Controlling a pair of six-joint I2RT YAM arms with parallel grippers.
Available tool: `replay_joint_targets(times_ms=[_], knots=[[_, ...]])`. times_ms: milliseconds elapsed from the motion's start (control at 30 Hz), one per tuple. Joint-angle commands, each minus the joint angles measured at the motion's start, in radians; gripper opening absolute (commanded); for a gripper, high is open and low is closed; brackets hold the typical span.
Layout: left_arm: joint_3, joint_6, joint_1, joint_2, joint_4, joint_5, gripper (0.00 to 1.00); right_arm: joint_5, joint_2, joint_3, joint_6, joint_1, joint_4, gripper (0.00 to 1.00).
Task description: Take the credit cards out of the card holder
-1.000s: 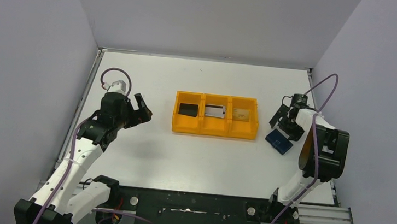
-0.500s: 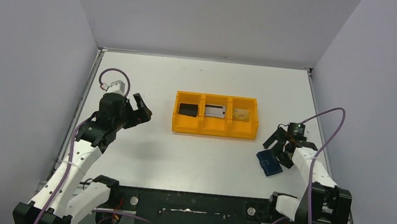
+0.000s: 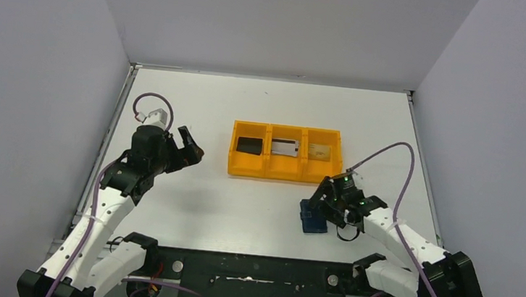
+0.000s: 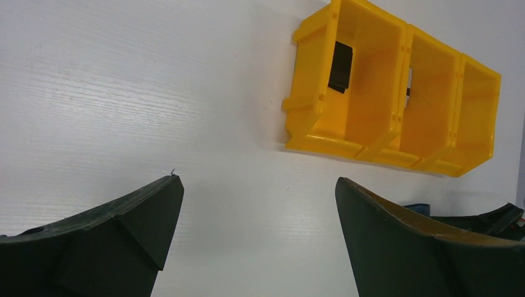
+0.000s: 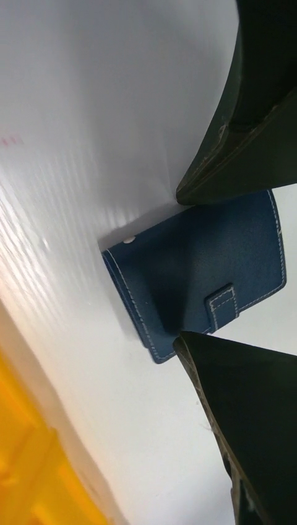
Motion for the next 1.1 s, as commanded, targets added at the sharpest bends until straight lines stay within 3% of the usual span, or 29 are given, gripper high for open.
replay_joint_targets(times_ms=[0,200,500,633,833,1067], knots=[[0.010,0.011,0.007,-0.029,0.050,0.022,0.97,0.151,0.046,0.076,0.131,0.183,0.015,0.77],[0.014,0.014,0.008,-0.036,0.047,0.017,0.97,0.400,0.188,0.319,0.076,0.406,-0.213,0.87],[0.003,0.004,0.010,-0.052,0.034,-0.011,0.97,0.523,0.441,0.516,0.112,0.496,-0.430,0.87],[0.001,0.008,0.009,-0.057,0.030,-0.025,0.97,0.535,0.518,0.546,0.134,0.512,-0.428,0.77],[0.001,0.017,0.009,-0.052,0.027,-0.028,0.97,0.546,0.588,0.571,0.150,0.535,-0.431,0.54],[-0.004,0.016,0.009,-0.051,0.029,-0.034,0.97,0.527,0.566,0.578,0.118,0.538,-0.392,0.32]])
